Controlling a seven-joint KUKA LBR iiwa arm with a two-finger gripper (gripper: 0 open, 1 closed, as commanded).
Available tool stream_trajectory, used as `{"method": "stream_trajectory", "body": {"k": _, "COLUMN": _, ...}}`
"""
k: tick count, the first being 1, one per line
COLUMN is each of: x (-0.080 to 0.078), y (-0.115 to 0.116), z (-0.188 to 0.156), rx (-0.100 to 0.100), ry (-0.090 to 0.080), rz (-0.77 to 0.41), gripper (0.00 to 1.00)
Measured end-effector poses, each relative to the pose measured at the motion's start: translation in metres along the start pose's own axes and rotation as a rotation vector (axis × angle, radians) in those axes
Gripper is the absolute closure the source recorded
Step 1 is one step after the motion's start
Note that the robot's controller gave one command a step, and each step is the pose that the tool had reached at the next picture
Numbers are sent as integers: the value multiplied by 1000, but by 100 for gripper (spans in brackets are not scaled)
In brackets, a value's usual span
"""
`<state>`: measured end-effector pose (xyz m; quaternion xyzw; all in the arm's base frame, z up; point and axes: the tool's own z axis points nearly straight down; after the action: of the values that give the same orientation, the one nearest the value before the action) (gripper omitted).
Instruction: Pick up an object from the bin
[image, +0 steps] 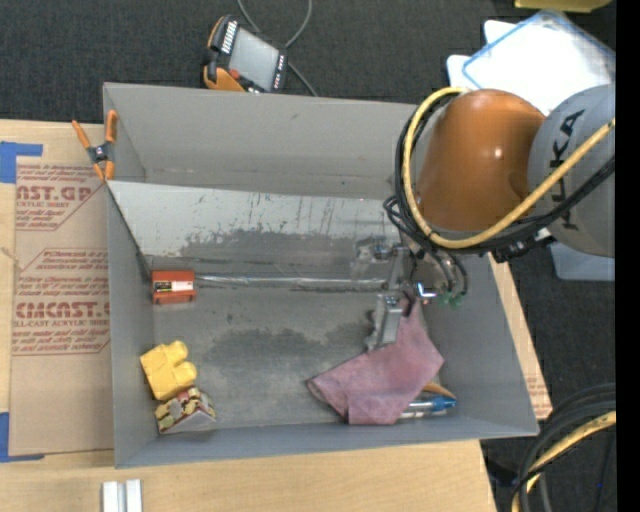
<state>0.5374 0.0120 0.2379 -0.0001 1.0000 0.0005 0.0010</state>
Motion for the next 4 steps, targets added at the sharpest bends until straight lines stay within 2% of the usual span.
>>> {"method": "stream_trajectory", "body": {"k": 1, "x": 0, "y": 0, "z": 0, "rx": 0, "ry": 0, "rz": 0, "gripper": 0}}
{"method": "stream_trajectory", "body": {"k": 2, "x": -4, "y": -29, "z": 12, "rx": 0, "ry": -1, "rz": 20, "gripper": 0}}
{"method": "stream_trajectory", "body": {"k": 3, "x": -33, "y": -22, "z": 17, "rx": -2, "ry": -5, "rz": 22, "gripper": 0}}
{"method": "stream_trajectory", "body": {"k": 4, "x": 11, "y": -28, "z": 51, "rx": -1, "ry": 1, "rz": 57, "gripper": 0}}
